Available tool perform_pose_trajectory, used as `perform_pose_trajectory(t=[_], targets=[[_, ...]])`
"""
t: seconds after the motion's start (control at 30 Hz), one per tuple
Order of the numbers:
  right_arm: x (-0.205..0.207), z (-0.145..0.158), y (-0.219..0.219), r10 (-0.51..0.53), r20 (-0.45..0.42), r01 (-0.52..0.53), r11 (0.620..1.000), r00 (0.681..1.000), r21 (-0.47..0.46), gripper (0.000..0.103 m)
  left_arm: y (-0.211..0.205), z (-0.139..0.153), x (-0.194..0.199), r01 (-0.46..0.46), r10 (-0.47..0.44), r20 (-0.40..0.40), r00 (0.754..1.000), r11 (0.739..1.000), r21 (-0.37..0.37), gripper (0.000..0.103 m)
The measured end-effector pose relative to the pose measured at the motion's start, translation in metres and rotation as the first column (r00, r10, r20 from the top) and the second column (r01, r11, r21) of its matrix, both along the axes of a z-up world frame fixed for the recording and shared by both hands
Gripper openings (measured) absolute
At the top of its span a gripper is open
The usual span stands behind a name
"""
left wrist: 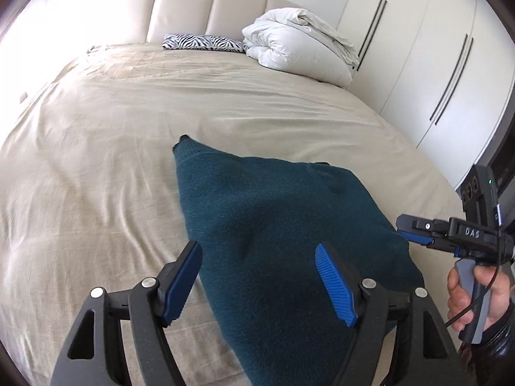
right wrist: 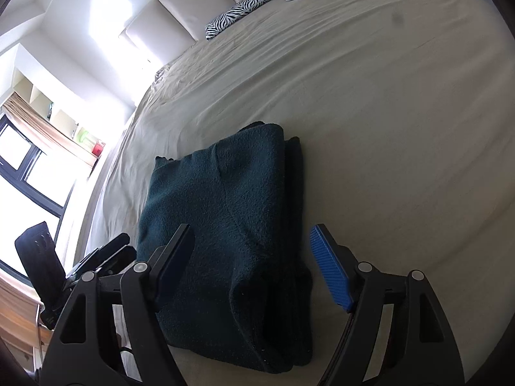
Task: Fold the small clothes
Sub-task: 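Grasp the protruding sleeve end of the sweater with the left tool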
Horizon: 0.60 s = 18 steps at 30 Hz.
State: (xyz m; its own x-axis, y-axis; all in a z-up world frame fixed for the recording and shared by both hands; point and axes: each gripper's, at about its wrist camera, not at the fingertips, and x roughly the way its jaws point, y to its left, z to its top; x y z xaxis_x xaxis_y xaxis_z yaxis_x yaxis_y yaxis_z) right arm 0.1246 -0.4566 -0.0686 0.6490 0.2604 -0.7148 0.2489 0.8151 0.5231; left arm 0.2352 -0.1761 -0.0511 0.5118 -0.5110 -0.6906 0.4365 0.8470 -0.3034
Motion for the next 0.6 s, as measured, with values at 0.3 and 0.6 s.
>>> perform_pose_trajectory(t=[0.3,0.6], targets=[[0.018,-0.036,-0.012,0.029,-0.100,-0.023,0.998,0.995,0.061,0.076,0.000,-0.038,0.020,0.002,-0.023,-0.244,0.969,0.996,-0.086,0.077],[0.050,-0.041,0.003,0.120,-0.161,-0.122,0.993,0.980,-0.001,0.056,-0.004,-0.057,0.032,-0.042,-0.003,-0.334,0.943,0.991,-0.129,0.061]])
